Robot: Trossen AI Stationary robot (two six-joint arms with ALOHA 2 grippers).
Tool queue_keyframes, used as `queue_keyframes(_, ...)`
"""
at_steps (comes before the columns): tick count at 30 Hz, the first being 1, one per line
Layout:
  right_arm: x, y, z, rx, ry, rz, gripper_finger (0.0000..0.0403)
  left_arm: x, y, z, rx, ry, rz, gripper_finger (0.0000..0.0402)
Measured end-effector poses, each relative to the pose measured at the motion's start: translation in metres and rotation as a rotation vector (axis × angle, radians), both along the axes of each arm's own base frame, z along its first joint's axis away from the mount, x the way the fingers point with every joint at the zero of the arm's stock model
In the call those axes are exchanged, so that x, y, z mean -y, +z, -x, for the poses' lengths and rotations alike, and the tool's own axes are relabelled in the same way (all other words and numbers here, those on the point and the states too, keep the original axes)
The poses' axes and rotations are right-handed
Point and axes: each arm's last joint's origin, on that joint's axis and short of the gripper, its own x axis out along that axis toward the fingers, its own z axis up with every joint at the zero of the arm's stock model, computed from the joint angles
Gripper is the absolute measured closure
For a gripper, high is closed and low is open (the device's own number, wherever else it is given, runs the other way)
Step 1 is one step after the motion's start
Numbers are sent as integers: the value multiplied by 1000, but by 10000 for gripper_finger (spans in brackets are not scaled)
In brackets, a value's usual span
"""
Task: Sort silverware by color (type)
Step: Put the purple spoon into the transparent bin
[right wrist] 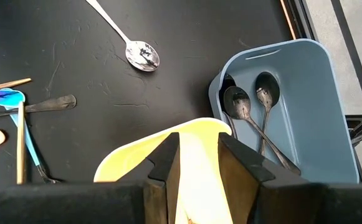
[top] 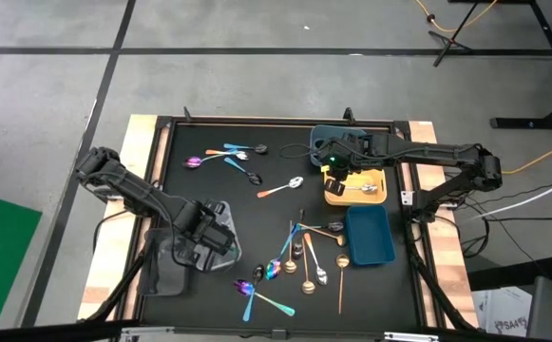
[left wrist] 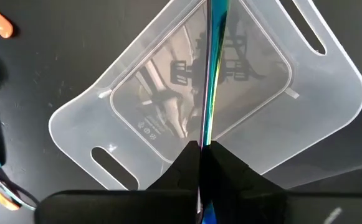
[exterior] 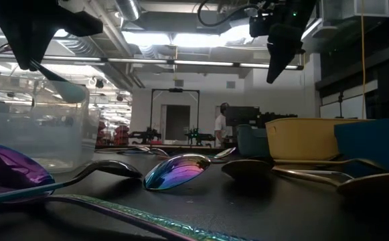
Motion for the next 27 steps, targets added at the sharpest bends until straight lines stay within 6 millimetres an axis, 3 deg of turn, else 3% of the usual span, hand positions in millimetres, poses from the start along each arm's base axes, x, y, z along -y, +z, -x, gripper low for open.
queue_keyframes(9, 0, 0, 0, 4, 0, 1, 306, -4, 14, 6, 88, 32, -7, 392)
queue_keyframes(14, 0, 0, -1, 6, 0, 1, 306, 2, 17, -6, 229, 37, 62, 392)
queue_keyframes(21, 0, 0, -1, 6, 0, 1, 306, 4, 18, -10, 267, 37, 81, 392)
queue_keyframes(27, 0, 0, -1, 6, 0, 1, 306, 5, -12, -11, 289, 35, 100, 392)
